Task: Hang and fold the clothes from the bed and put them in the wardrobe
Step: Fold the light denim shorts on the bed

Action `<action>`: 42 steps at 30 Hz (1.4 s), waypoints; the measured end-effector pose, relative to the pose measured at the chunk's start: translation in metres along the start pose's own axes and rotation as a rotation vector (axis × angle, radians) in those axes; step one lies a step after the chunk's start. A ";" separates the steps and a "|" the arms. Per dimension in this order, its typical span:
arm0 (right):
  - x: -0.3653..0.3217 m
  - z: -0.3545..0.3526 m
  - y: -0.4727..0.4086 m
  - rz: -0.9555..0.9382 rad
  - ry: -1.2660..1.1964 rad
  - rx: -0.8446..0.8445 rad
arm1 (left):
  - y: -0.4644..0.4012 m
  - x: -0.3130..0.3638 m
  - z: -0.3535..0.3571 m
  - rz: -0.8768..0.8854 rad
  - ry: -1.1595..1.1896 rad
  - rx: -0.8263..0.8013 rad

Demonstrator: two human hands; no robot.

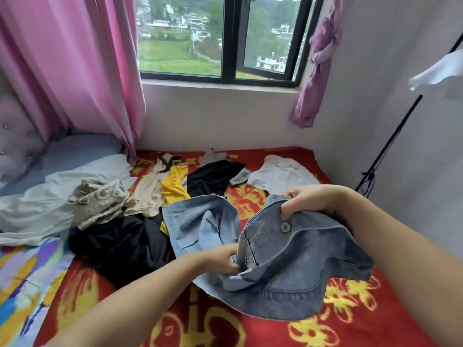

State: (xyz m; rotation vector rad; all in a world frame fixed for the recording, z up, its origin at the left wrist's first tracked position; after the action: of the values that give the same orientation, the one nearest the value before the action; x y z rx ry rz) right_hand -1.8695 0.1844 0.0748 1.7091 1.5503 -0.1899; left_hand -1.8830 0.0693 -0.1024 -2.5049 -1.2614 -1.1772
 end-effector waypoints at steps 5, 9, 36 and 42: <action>0.005 -0.032 -0.002 -0.013 -0.246 0.061 | -0.015 0.016 -0.040 -0.049 0.146 0.380; 0.065 -0.050 -0.016 0.111 0.067 0.117 | 0.005 0.023 -0.140 0.033 -0.003 0.741; -0.037 -0.132 0.030 -0.560 -0.596 0.790 | 0.027 0.071 -0.139 0.066 0.532 0.541; -0.016 -0.092 0.033 -0.573 -0.614 0.660 | 0.018 0.096 -0.130 0.118 0.119 0.353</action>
State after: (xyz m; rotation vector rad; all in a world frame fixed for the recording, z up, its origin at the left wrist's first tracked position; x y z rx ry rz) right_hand -1.8803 0.2335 0.1606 1.3830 1.5230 -1.5058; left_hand -1.9128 0.0669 0.0578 -2.1878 -1.1566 -0.9639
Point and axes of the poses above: each hand's wrist, its own y-axis away from the middle knuckle, its own z-axis out of the palm, x = y × z, the point moved 10 cm from there along -y, towards the middle knuckle, and after that the axes turned 11 degrees about x, right-handed, at the moved point
